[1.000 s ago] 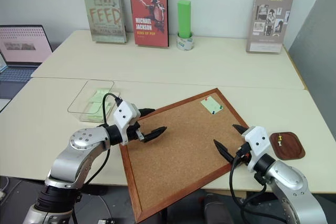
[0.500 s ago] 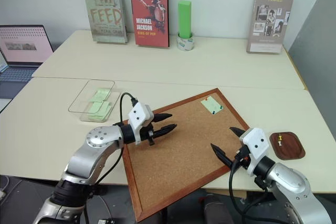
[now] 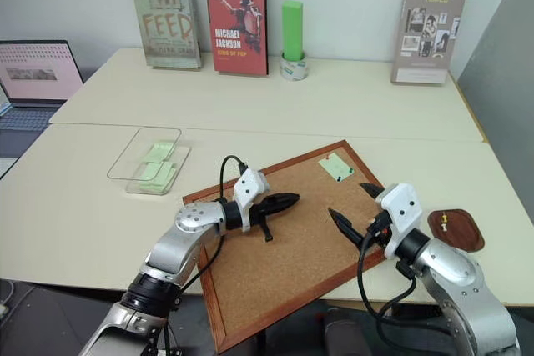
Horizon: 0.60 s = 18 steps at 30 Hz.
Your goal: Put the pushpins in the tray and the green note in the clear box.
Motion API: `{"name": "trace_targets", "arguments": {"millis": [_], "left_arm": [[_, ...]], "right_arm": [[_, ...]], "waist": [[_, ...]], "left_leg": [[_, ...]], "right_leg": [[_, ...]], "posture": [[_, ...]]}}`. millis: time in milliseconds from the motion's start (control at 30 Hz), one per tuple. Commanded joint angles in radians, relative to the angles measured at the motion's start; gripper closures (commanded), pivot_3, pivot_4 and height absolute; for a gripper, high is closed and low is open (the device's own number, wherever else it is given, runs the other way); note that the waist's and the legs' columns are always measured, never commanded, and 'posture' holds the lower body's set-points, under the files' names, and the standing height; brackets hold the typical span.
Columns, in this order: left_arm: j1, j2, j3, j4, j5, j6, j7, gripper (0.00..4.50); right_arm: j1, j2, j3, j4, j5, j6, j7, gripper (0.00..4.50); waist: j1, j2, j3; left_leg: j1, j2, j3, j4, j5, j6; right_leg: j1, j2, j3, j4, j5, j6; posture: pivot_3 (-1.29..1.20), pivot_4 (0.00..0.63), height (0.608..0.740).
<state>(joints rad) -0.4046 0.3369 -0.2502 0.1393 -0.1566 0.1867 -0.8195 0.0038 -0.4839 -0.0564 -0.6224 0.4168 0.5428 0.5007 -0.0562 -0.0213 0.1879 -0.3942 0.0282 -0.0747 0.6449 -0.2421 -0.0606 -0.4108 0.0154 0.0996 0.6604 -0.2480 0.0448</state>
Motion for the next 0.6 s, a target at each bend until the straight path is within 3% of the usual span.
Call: {"name": "trace_targets", "arguments": {"millis": [33,300,600], "left_arm": [[-0.017,-0.012,-0.012,0.052,0.026,-0.055,-0.012,4.44],[-0.020,-0.015,-0.018,0.090,0.049,-0.083,-0.033,4.44],[-0.014,-0.007,-0.012,0.076,0.062,-0.080,-0.036,4.44]], "right_arm": [[-0.097,-0.001,0.016,0.065,-0.002,0.012,0.006,0.00],[-0.431,0.040,0.086,0.407,-0.074,0.060,-0.013,0.00],[-0.699,0.137,0.179,0.908,-0.229,-0.134,0.005,0.00]], "waist": [[0.000,0.000,0.000],[-0.001,0.000,0.000],[-0.002,0.001,-0.001]], "left_leg": [[0.000,0.000,0.000,0.000,0.000,0.000],[0.001,0.000,0.000,0.000,0.000,0.000],[0.001,-0.001,0.000,-0.002,0.000,0.000]], "right_leg": [[0.000,0.000,0.000,0.000,0.000,0.000],[0.001,0.000,0.000,0.001,0.001,0.001],[0.001,0.000,0.000,0.001,0.004,0.006]], "posture": [[0.00,0.150,0.740],[0.00,0.150,0.740],[0.00,0.150,0.740]]}}
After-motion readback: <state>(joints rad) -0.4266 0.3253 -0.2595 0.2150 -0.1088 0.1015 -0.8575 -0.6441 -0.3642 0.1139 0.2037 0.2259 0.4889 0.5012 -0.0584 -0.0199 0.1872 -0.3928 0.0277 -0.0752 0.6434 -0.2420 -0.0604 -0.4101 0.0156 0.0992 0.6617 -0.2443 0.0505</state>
